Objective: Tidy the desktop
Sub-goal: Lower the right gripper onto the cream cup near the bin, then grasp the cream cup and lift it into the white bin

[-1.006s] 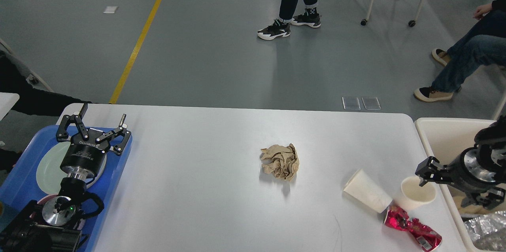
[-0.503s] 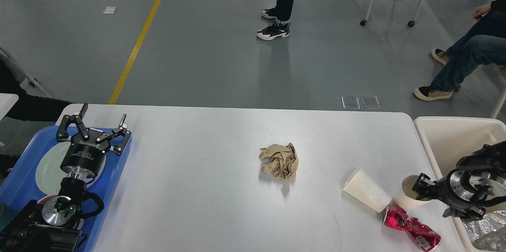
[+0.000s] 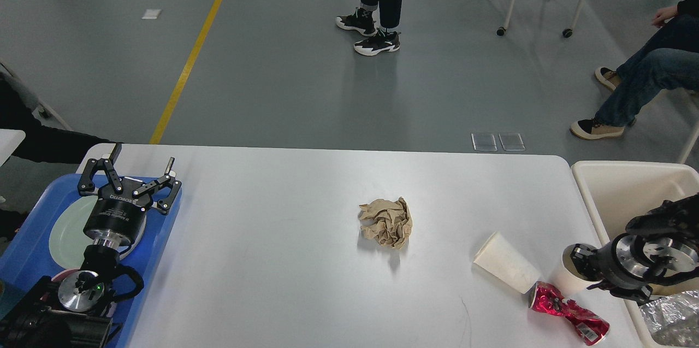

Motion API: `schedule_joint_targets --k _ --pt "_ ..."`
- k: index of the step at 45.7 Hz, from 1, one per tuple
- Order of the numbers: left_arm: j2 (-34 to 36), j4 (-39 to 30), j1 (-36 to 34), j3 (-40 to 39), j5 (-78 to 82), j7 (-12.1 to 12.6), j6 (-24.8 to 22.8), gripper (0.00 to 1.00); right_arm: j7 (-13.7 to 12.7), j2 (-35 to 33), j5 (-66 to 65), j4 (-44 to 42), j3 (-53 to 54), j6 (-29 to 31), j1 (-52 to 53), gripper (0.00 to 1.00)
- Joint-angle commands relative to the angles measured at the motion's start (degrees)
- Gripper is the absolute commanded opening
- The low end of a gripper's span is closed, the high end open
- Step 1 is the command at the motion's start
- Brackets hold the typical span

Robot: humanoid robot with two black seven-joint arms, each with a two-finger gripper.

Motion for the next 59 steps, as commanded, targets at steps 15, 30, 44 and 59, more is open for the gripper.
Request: schedule_joint_targets --k 15,30,44,59 --pt "0.0 0.0 0.0 0.0 0.0 0.01 0.0 0.96 -2.78 -5.89 1.14 2.24 -1.87 13.54 11.2 0.0" --pt "0.0 0.0 0.0 -0.09 0.0 0.01 0.0 0.96 -3.22 -0.28 1.75 22.26 -27.96 25.95 50.21 0.0" --pt "0.0 0.0 0.0 0.0 0.0 0.01 0.0 0.96 -2.78 7.39 8.88 29.4 -35.71 26.48 61.14 0.0" --pt "0.0 0.0 0.0 -0.09 0.0 0.01 0.0 0.96 -3.13 -6.67 7.82 23.25 -36.68 18.23 55.96 0.0"
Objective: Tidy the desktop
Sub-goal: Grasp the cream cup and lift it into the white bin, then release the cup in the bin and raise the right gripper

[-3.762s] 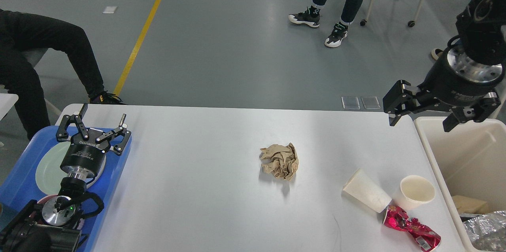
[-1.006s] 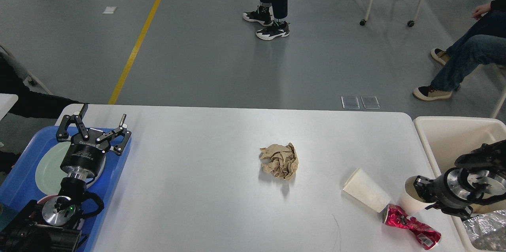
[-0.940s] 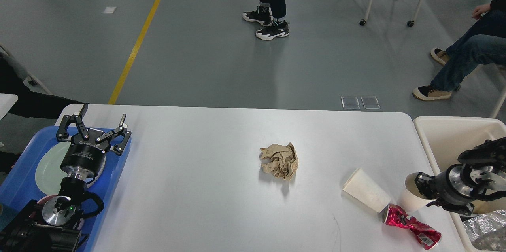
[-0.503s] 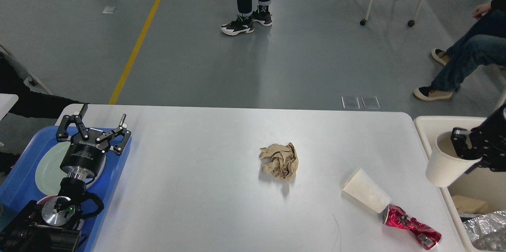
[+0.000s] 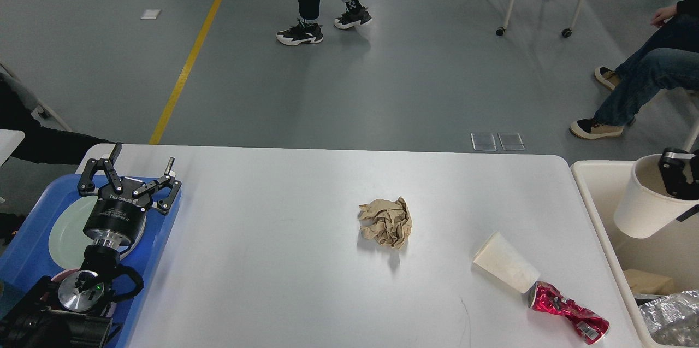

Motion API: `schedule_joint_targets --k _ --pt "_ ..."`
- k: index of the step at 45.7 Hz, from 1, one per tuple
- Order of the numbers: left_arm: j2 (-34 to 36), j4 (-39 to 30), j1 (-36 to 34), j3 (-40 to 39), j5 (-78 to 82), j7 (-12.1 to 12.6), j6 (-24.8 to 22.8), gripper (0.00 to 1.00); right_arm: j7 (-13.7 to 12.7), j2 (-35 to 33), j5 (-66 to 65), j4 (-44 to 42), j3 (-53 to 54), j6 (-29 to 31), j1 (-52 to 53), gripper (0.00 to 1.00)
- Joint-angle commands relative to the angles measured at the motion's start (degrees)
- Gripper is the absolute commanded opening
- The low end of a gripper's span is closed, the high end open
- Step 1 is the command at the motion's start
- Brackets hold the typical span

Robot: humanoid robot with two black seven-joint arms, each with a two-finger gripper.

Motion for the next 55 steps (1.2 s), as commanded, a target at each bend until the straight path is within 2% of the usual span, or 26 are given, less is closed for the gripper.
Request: schedule_joint_targets --k 1,6,11,20,29,41,48,55 --pt "0.0 0.0 0.01 -0.08 0.0 0.0 0.0 0.96 -0.25 -7.21 -0.65 -4.37 -0.21 -5.17 -4.51 0.0" --pt "0.0 0.0 0.01 -0.08 0.0 0.0 0.0 0.96 -0.17 -12.75 -1.09 -12.18 1.46 -8.42 -12.24 0.0" --pt "0.0 0.0 0.01 -0.08 0.0 0.0 0.0 0.96 -0.08 -15.75 -1.18 -21.06 6.63 -12.11 -25.15 0.0" --pt "0.0 0.0 0.01 0.01 0.0 0.0 0.0 0.96 -0.25 -15.84 -1.09 -37.4 22.36 -18.79 -53.89 0.0" --pt "0.0 0.0 0.01 0.01 0.0 0.0 0.0 0.96 -0.25 -8.9 -0.83 -54.63 34.76 -20.38 -75.25 0.0" --pt "0.0 0.0 0.01 0.01 0.0 0.0 0.0 0.96 -0.08 5.16 -0.21 -85.31 45.31 -21.26 -100.4 0.0" --pt "0.0 0.0 0.01 0.01 0.0 0.0 0.0 0.96 0.01 8.68 -0.21 -87.96 45.76 -26.26 -103.84 0.0" --pt "0.0 0.0 0.01 0.01 0.0 0.0 0.0 0.96 -0.25 9.03 -0.21 -87.96 45.93 -27.5 -104.19 0.0"
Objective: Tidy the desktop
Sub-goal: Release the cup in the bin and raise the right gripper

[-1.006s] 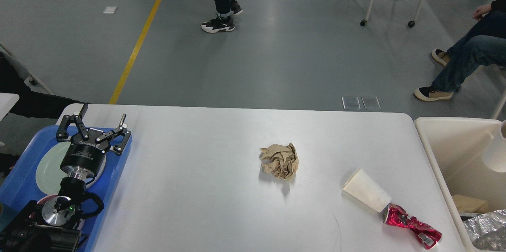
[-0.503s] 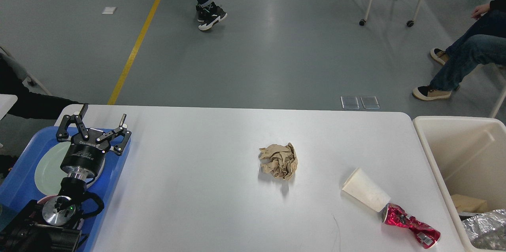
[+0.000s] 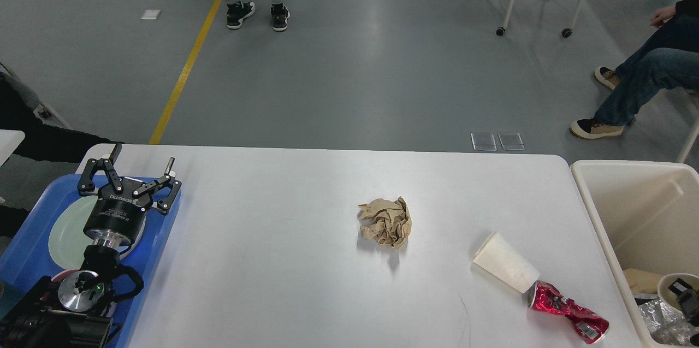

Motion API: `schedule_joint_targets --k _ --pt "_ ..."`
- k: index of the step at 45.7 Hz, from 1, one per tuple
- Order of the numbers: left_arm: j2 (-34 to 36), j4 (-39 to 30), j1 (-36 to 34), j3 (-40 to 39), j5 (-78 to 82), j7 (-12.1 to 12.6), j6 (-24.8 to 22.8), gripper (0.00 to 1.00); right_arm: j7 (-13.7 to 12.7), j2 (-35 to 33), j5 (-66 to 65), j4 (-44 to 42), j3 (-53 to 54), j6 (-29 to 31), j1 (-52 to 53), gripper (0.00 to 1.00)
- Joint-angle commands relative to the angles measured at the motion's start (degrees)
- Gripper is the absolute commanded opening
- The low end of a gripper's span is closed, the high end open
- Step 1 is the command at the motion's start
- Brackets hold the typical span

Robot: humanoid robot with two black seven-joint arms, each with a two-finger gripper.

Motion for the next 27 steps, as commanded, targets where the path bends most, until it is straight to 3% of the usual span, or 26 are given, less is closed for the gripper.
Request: schedule_joint_targets --k 1,6,10,11,27 --pt "0.0 0.0 0.0 0.0 0.0 0.0 0.0 0.96 -0.21 0.25 -0.01 -0.05 0.14 -0.75 -0.32 0.0" --pt "0.0 0.0 0.0 0.0 0.0 0.0 0.0 0.96 -0.21 0.34 -0.01 -0.05 0.23 -1.19 -0.4 0.0" --pt "0.0 0.0 0.0 0.0 0.0 0.0 0.0 0.96 0.14 0.25 -0.01 -0.23 0.23 -3.38 -0.4 0.93" --pt "0.0 0.0 0.0 0.0 0.0 0.0 0.0 0.96 0.14 0.33 -0.01 -0.14 0.23 -4.43 -0.4 1.0" --pt "0.0 0.0 0.0 0.0 0.0 0.0 0.0 0.96 0.14 0.69 -0.01 0.3 0.67 -5.76 0.12 1.0"
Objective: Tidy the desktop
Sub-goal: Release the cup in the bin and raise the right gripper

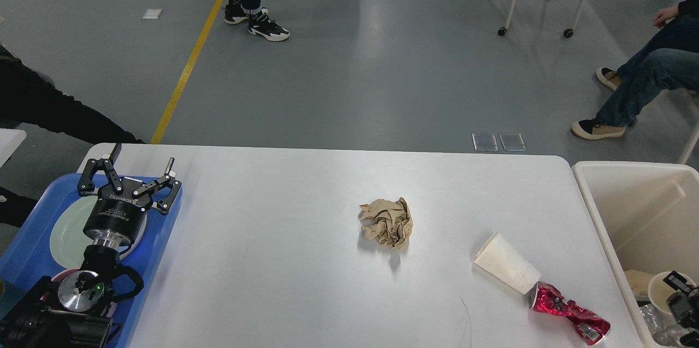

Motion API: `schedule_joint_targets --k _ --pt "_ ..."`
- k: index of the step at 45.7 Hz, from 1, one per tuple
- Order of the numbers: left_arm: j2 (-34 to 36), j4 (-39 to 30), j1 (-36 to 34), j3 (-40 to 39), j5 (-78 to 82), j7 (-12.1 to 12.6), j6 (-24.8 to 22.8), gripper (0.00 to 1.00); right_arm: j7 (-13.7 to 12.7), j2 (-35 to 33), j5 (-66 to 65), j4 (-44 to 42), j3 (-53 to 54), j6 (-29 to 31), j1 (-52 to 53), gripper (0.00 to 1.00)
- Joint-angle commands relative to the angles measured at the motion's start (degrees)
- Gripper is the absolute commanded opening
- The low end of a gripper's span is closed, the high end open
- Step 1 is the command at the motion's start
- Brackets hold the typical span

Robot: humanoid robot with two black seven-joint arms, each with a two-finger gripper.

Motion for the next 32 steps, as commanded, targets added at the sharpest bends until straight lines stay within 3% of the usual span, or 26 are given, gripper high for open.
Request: schedule_joint_targets --k 1,10,19,25,32 --pt "0.0 0.0 0.0 0.0 0.0 0.0 0.0 0.96 0.0 -0.41 0.0 0.02 0.1 -0.07 0.42 1.0" --pt "0.0 0.0 0.0 0.0 0.0 0.0 0.0 0.96 -0.35 -2.25 -0.26 1.07 0.01 0.28 4.46 1.0" --pt "0.0 0.0 0.0 0.0 0.0 0.0 0.0 0.96 -0.53 -6.03 -2.36 8.79 -0.96 2.12 10.69 1.0" --pt "0.0 0.0 0.0 0.0 0.0 0.0 0.0 0.96 -1.14 -10.6 -9.91 20.3 -1.4 4.94 20.09 1.0" --pt "0.0 0.0 0.0 0.0 0.0 0.0 0.0 0.96 -6.06 -17.63 -22.3 40.33 -2.36 6.87 35.99 1.0"
